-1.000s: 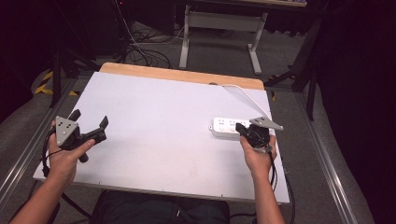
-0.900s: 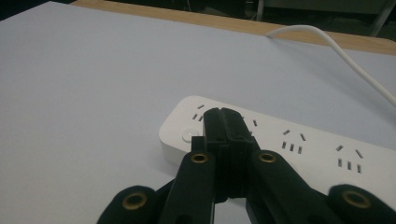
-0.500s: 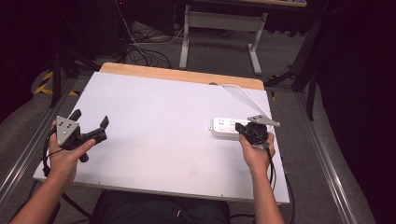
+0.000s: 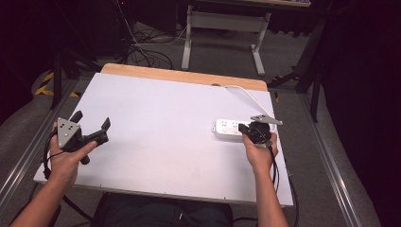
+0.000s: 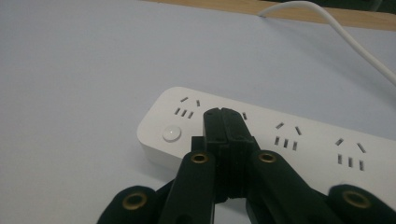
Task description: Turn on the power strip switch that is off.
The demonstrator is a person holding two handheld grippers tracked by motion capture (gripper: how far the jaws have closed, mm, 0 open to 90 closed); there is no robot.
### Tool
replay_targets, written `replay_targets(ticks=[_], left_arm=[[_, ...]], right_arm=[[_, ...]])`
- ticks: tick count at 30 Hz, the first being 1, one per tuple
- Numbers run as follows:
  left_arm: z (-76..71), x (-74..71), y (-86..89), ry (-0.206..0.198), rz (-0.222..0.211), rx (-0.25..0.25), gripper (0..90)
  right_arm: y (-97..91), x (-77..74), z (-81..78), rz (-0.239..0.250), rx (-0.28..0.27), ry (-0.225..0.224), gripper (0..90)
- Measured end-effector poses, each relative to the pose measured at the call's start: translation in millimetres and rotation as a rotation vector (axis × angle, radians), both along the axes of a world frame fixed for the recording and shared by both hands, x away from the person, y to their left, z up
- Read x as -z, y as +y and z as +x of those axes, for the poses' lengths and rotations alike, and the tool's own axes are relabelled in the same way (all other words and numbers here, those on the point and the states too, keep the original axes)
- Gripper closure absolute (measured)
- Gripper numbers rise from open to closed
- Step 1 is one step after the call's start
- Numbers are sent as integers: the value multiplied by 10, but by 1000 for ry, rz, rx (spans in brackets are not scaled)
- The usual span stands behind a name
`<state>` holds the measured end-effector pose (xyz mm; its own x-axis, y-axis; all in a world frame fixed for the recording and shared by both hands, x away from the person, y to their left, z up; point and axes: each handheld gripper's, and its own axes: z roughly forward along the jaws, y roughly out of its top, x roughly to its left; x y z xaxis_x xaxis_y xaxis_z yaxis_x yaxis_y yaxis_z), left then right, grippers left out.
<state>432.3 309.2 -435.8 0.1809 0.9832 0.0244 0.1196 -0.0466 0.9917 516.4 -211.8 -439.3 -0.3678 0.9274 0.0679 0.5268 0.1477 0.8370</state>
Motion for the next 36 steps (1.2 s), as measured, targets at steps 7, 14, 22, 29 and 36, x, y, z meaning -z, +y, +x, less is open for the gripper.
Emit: replay_targets(ticks=[7, 14, 22, 29, 36], left_arm=[[-2, 4, 5, -1, 1, -2, 87], [-4, 2, 2, -2, 3, -1, 88], [-7, 4, 8, 1, 3, 0, 92], [-6, 5, 4, -1, 8, -1, 103], [-9, 7, 6, 0, 10, -3, 107]], right_arm=[[16, 11, 27, 4, -10, 18, 900], [28, 44, 71, -5, -8, 45, 900], [43, 73, 129, -24, -4, 68, 900], [47, 87, 143, -33, -9, 78, 900], [73, 93, 217, -43, 2, 100, 900]])
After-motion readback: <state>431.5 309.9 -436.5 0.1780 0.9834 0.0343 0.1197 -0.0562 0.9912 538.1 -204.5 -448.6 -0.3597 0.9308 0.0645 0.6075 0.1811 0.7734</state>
